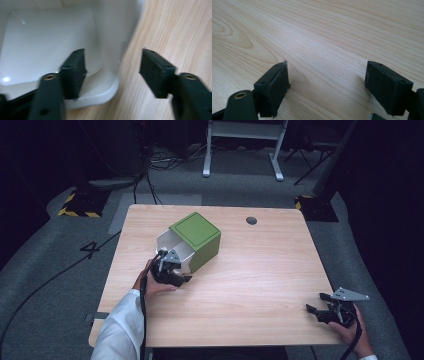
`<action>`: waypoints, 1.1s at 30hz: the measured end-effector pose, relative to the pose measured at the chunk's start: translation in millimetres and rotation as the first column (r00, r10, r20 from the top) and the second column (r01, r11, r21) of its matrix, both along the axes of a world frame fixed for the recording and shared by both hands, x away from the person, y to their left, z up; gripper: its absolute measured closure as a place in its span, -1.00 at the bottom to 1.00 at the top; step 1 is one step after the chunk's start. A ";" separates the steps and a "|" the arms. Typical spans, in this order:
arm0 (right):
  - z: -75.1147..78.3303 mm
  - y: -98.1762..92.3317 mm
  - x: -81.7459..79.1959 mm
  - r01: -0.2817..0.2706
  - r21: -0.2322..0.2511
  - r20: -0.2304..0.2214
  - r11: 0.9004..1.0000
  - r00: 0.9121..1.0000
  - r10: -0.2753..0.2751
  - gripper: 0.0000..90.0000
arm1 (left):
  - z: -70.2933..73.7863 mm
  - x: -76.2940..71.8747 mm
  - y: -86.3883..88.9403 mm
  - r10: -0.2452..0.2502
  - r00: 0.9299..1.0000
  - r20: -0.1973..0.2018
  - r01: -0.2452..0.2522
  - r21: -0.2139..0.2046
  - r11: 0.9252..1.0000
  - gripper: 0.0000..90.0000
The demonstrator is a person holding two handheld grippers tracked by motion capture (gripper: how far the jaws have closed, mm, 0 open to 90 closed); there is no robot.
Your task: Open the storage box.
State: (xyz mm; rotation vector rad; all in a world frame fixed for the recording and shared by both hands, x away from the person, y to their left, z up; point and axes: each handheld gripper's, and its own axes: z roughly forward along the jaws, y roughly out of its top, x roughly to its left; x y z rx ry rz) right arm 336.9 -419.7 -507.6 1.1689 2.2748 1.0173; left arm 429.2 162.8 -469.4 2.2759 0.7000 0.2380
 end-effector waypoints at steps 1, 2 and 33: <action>0.0 0.0 0.0 0.000 0.000 0.000 1.000 1.000 0.000 -0.57 | -0.2 -0.6 1.8 0.008 1.000 0.004 -0.008 0.007 1.000 -0.10; 0.0 0.0 0.0 0.000 0.000 0.000 1.000 1.000 0.000 -0.57 | -1.7 -3.0 4.7 0.015 1.000 0.005 -0.015 0.009 1.000 -0.02; 0.0 -0.1 0.1 0.000 0.000 0.000 1.000 1.000 0.000 -0.57 | -5.7 -32.3 26.5 0.027 1.000 -0.004 -0.027 -0.012 1.000 0.77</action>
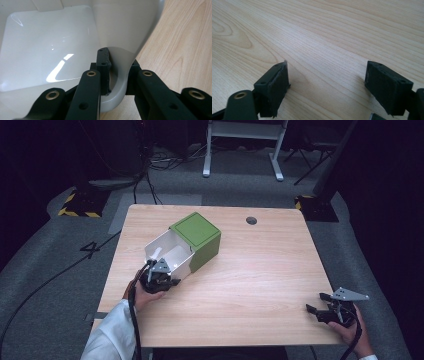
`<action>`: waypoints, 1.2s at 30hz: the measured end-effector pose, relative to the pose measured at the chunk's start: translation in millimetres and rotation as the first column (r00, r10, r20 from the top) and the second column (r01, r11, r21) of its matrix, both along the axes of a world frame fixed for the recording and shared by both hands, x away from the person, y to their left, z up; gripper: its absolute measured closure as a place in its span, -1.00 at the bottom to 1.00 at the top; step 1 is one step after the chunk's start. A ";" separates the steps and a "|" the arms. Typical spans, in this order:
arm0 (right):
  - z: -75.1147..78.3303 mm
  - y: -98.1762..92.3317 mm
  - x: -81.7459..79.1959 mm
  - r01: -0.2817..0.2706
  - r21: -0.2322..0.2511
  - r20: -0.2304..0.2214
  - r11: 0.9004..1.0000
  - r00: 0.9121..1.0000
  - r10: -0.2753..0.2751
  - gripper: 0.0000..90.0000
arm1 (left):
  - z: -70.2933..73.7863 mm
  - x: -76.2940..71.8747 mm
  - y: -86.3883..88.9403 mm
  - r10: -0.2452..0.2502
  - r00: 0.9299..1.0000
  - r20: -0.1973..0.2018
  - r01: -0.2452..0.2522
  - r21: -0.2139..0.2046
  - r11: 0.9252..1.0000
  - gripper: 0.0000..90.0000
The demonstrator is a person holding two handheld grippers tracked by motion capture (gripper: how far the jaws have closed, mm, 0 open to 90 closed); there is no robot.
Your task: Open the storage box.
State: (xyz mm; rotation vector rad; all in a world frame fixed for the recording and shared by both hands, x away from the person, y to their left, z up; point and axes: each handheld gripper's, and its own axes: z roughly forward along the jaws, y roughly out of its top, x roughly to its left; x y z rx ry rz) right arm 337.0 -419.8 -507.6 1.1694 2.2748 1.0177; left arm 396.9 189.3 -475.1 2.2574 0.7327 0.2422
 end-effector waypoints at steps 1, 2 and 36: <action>0.0 0.0 0.1 0.000 0.000 0.000 1.000 1.000 0.000 -0.57 | -0.5 -1.3 1.0 0.001 1.000 0.003 -0.001 -0.003 1.000 0.77; 0.0 -0.1 0.1 0.000 -0.001 0.000 1.000 1.000 0.000 -0.57 | -1.5 -2.3 1.5 0.004 1.000 0.004 -0.004 -0.013 1.000 0.77; 0.0 0.0 0.2 -0.001 0.000 0.000 1.000 1.000 0.001 -0.57 | 19.8 -33.4 16.0 0.070 0.996 0.059 -0.069 -0.017 0.997 -0.01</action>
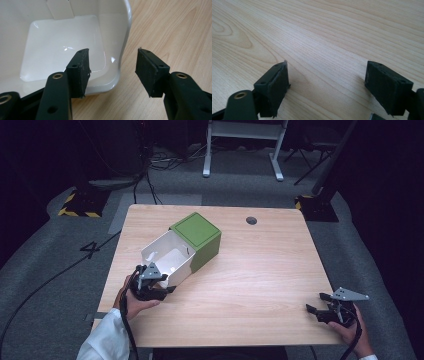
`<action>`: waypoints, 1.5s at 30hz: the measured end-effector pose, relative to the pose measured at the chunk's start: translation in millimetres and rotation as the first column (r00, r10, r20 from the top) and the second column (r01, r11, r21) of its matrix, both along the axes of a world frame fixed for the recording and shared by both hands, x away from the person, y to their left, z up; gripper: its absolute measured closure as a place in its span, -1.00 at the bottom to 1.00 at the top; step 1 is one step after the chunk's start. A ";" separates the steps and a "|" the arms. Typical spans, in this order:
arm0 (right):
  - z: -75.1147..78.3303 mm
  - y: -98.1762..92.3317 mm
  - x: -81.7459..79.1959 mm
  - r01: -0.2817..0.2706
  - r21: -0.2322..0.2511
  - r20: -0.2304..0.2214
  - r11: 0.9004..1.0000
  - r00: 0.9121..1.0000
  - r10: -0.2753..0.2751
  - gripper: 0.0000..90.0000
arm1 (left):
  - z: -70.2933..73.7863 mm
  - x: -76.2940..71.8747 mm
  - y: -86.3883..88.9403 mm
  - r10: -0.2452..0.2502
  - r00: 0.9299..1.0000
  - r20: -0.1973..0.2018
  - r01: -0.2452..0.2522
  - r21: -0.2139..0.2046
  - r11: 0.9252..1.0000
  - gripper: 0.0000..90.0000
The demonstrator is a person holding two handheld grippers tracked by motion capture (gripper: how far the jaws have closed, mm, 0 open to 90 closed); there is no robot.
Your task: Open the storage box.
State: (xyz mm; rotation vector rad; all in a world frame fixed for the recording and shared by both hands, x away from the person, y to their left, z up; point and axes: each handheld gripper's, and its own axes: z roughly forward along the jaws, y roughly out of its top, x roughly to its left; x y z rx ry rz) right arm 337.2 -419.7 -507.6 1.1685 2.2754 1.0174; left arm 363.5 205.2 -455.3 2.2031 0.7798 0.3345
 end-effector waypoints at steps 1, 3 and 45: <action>0.0 0.0 0.0 0.000 0.000 0.000 1.000 1.000 0.000 -0.57 | 2.7 -1.6 1.6 0.005 1.000 0.011 -0.005 -0.002 1.000 -0.02; 0.0 0.0 0.0 0.000 0.000 0.000 1.000 1.000 0.000 -0.57 | 6.3 -3.0 4.2 0.011 1.000 0.025 -0.011 0.000 1.000 -0.04; 0.0 0.0 0.3 0.000 0.000 0.000 1.000 1.000 0.000 -0.57 | -6.4 -45.8 57.3 0.151 0.982 0.110 -0.167 0.155 0.974 -0.58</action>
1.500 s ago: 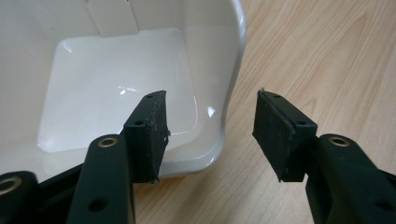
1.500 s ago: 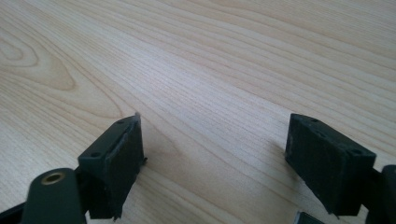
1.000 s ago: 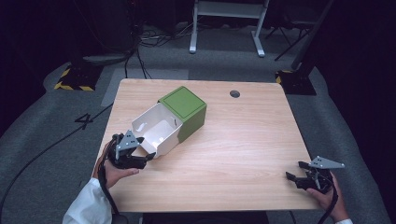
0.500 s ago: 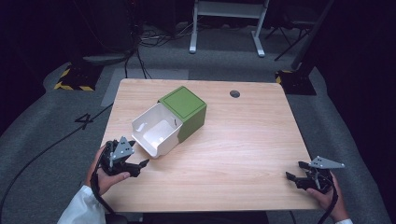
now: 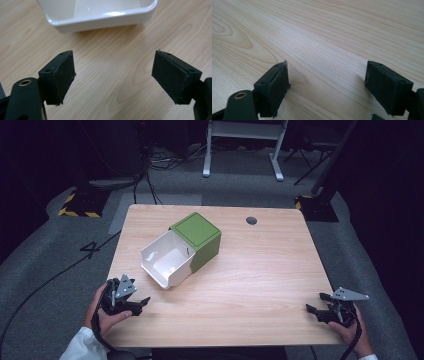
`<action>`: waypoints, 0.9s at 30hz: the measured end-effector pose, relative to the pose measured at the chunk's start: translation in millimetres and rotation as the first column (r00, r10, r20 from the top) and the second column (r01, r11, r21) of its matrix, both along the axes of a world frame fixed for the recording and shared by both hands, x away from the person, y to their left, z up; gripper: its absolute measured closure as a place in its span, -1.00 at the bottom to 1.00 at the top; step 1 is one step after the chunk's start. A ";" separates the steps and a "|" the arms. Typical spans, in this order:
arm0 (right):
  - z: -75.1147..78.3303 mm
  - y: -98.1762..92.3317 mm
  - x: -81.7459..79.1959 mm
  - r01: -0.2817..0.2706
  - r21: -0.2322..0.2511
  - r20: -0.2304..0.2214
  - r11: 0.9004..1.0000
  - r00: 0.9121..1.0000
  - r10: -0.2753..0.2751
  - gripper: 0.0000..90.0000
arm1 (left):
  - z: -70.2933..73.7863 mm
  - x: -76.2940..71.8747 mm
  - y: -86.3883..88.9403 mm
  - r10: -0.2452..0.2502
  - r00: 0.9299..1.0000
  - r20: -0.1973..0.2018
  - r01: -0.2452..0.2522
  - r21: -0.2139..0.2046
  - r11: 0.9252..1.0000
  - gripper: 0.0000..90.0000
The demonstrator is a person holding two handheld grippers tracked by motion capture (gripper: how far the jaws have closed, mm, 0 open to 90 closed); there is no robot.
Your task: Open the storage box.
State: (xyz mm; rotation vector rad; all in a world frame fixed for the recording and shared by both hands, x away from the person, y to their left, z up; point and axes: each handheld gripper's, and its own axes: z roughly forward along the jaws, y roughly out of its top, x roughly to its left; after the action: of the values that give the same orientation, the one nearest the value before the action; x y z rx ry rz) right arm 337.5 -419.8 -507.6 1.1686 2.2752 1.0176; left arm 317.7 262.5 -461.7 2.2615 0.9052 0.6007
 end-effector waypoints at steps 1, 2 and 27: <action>0.0 0.0 0.0 0.000 0.000 0.000 1.000 1.000 0.000 -0.57 | -2.7 -0.1 2.1 0.006 1.000 -0.007 -0.006 0.000 1.000 -0.58; 0.0 0.0 0.0 0.000 0.000 0.000 1.000 1.000 0.000 -0.57 | -5.6 -0.2 3.9 0.012 1.000 -0.012 -0.012 0.006 1.000 -0.58; 0.0 0.0 0.0 -0.001 0.000 0.000 1.000 1.000 0.001 -0.57 | -46.0 -3.5 39.4 0.127 0.984 -0.128 -0.144 -0.137 0.980 -0.63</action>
State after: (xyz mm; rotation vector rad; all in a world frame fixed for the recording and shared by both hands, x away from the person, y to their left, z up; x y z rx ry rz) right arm 337.5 -419.8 -507.6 1.1683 2.2757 1.0179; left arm 314.2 302.0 -507.7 2.1342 1.1329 0.4463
